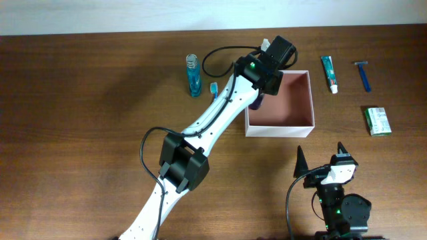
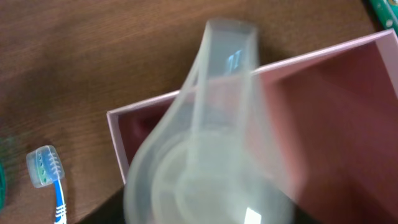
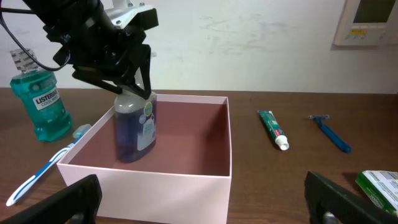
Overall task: Pack container
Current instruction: 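Open the left gripper to release the bottle and withdraw upward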
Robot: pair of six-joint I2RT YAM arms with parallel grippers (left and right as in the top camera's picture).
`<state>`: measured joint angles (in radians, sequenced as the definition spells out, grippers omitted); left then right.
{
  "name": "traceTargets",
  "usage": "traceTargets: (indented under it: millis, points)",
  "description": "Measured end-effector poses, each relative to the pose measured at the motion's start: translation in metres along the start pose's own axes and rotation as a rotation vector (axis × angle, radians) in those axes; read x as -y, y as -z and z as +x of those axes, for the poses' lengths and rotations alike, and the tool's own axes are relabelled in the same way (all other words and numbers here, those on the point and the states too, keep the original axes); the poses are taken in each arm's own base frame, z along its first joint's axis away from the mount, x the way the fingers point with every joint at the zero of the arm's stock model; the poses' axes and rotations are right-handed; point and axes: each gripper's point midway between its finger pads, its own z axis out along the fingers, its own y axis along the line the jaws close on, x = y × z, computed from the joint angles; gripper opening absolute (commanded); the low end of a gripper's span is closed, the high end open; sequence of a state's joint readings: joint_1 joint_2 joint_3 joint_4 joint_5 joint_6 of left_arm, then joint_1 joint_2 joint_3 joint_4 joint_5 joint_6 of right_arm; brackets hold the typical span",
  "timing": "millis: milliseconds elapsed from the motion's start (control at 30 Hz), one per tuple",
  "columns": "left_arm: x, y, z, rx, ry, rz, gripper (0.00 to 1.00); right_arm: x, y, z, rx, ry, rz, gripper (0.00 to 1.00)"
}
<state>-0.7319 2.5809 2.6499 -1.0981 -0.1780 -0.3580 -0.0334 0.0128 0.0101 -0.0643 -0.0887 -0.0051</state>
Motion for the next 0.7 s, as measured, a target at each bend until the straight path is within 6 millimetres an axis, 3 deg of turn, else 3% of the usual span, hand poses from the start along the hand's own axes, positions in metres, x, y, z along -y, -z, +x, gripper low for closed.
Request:
traceTargets:
  millis: [467, 700]
  points:
    - [-0.002, 0.005, -0.008, 0.021, -0.026, 0.013, 0.66, 0.000, 0.000, 0.000, 0.000, -0.001, 0.000, 0.99]
    - [0.005, 0.052, -0.042, 0.125, -0.037, 0.067, 0.70, 0.000, 0.000, 0.000, 0.000, -0.001, 0.000, 0.99]
